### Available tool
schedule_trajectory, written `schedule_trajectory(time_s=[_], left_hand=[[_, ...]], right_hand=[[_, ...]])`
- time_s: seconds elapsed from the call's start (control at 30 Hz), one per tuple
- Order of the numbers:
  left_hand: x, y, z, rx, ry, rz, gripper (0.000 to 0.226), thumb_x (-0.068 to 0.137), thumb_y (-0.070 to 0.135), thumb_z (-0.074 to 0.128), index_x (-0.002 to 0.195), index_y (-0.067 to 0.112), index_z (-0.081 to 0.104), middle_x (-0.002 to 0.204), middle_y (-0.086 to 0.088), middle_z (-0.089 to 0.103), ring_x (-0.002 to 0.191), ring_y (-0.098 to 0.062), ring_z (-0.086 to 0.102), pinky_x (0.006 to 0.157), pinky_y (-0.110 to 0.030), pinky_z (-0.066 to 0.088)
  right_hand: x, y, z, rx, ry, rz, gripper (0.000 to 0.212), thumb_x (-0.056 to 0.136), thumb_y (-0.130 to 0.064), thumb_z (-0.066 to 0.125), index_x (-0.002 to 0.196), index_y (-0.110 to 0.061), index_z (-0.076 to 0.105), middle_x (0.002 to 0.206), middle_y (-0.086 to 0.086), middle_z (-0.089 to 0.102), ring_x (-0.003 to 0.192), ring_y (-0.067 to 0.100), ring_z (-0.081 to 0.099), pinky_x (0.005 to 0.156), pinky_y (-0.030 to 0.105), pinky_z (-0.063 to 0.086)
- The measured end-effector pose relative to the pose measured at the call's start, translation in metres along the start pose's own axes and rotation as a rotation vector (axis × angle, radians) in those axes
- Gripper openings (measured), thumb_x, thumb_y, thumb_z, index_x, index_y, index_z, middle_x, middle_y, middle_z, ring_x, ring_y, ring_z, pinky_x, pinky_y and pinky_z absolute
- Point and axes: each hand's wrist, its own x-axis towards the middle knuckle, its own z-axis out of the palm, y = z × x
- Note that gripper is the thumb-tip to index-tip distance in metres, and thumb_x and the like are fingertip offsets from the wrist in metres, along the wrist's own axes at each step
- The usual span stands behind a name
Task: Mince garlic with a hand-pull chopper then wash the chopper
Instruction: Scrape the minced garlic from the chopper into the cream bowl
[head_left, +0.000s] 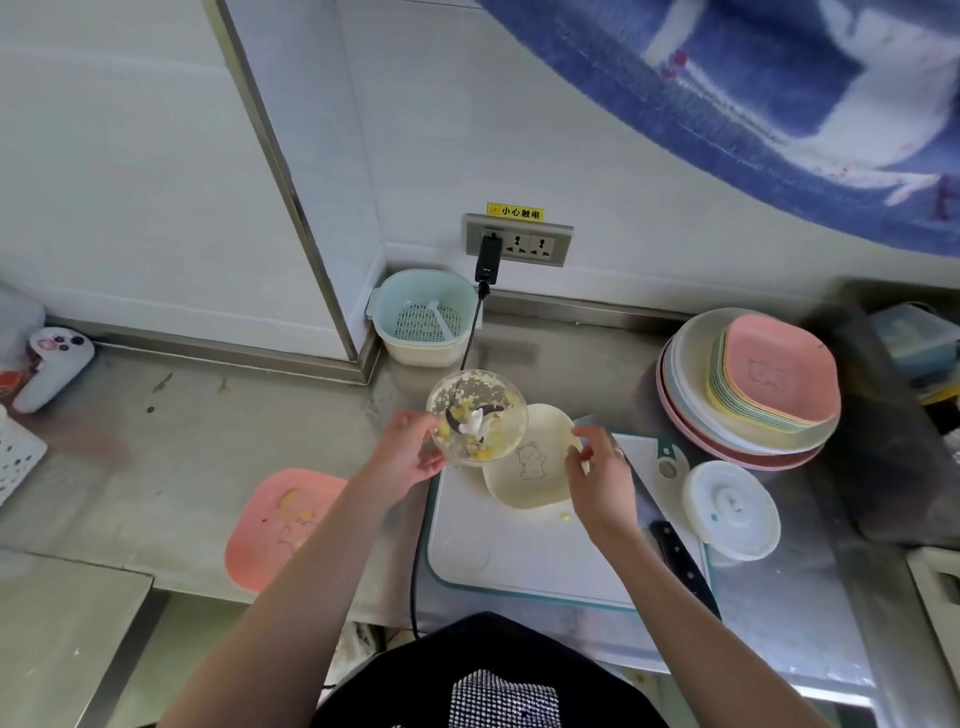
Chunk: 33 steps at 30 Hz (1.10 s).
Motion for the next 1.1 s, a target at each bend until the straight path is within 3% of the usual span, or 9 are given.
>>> schedule_trajectory(time_s=[0.1, 0.17, 0.23, 0.33, 0.47, 0.6, 0.8, 0.93, 1.1], left_hand=[[-0.002, -0.001, 0.001, 0.004, -0.004, 0.025, 0.012, 0.090, 0.008, 0.057, 0.094, 0.016, 0.049, 0.110, -0.010, 0.054, 0.097, -0.032, 0.060, 0.082, -0.044, 0.055], [-0.002, -0.003, 0.002, 0.029, -0.018, 0.040, 0.014, 0.089, 0.009, 0.059, 0.095, 0.017, 0.050, 0.113, -0.011, 0.054, 0.102, -0.033, 0.060, 0.081, -0.045, 0.055], [-0.003, -0.005, 0.003, 0.048, -0.028, 0.045, 0.015, 0.088, 0.011, 0.061, 0.097, 0.017, 0.051, 0.114, -0.012, 0.056, 0.102, -0.033, 0.061, 0.082, -0.045, 0.056], [-0.004, -0.007, 0.008, 0.071, -0.043, 0.062, 0.017, 0.087, 0.013, 0.064, 0.098, 0.017, 0.052, 0.114, -0.014, 0.058, 0.098, -0.032, 0.062, 0.077, -0.042, 0.057], [-0.005, -0.010, 0.010, 0.097, -0.075, 0.073, 0.021, 0.086, 0.015, 0.067, 0.100, 0.018, 0.052, 0.115, -0.015, 0.058, 0.090, -0.028, 0.062, 0.074, -0.041, 0.058], [-0.005, -0.012, 0.018, 0.064, -0.108, 0.071, 0.021, 0.087, 0.016, 0.065, 0.102, 0.015, 0.051, 0.111, -0.014, 0.059, 0.093, -0.031, 0.063, 0.084, -0.046, 0.057], [-0.005, -0.010, 0.030, 0.035, -0.126, 0.056, 0.016, 0.089, 0.016, 0.063, 0.094, 0.014, 0.048, 0.101, -0.011, 0.060, 0.090, -0.031, 0.062, 0.086, -0.047, 0.055], [-0.005, -0.010, 0.033, 0.047, -0.137, 0.063, 0.017, 0.088, 0.017, 0.064, 0.096, 0.013, 0.049, 0.104, -0.011, 0.059, 0.093, -0.032, 0.062, 0.084, -0.046, 0.056], [-0.002, -0.009, 0.032, 0.058, -0.106, 0.078, 0.020, 0.089, 0.021, 0.065, 0.100, 0.013, 0.050, 0.108, -0.011, 0.058, 0.094, -0.031, 0.063, 0.083, -0.046, 0.056]], right_hand=[[0.008, -0.038, 0.001, 0.041, 0.034, -0.207, 0.021, 0.089, -0.010, 0.056, 0.107, -0.018, 0.065, 0.086, -0.004, 0.055, 0.079, 0.017, 0.051, 0.066, 0.030, 0.042], [0.016, -0.057, 0.004, -0.046, -0.001, -0.369, 0.025, 0.086, -0.014, 0.062, 0.109, -0.023, 0.067, 0.095, -0.003, 0.064, 0.089, 0.021, 0.055, 0.079, 0.035, 0.045], [0.024, -0.074, 0.008, -0.262, -0.171, -0.474, 0.033, 0.087, -0.030, 0.063, 0.120, -0.032, 0.063, 0.112, -0.004, 0.065, 0.107, 0.021, 0.052, 0.091, 0.035, 0.036], [0.032, -0.087, 0.016, -0.492, -0.331, -0.503, 0.032, 0.091, -0.035, 0.057, 0.122, -0.029, 0.061, 0.120, -0.001, 0.063, 0.119, 0.021, 0.045, 0.095, 0.032, 0.027], [0.035, -0.081, 0.012, -0.492, -0.391, -0.420, 0.025, 0.093, -0.022, 0.055, 0.116, -0.018, 0.063, 0.111, 0.006, 0.066, 0.109, 0.027, 0.055, 0.090, 0.031, 0.038], [0.029, -0.066, 0.005, -0.238, -0.203, -0.458, 0.014, 0.087, -0.014, 0.063, 0.099, -0.007, 0.067, 0.089, 0.013, 0.066, 0.087, 0.028, 0.060, 0.073, 0.036, 0.048], [0.022, -0.057, -0.007, -0.189, -0.023, -0.588, 0.015, 0.072, 0.002, 0.074, 0.085, -0.003, 0.068, 0.078, 0.012, 0.067, 0.078, 0.031, 0.064, 0.064, 0.028, 0.048], [0.026, -0.051, -0.013, -0.092, -0.013, -0.419, 0.013, 0.084, -0.009, 0.068, 0.096, -0.005, 0.069, 0.095, 0.010, 0.066, 0.091, 0.025, 0.060, 0.073, 0.030, 0.045], [0.033, -0.029, -0.058, 0.107, 0.227, -0.138, 0.009, 0.086, -0.015, 0.068, 0.093, -0.011, 0.068, 0.083, 0.001, 0.064, 0.076, 0.017, 0.062, 0.066, 0.022, 0.043]])
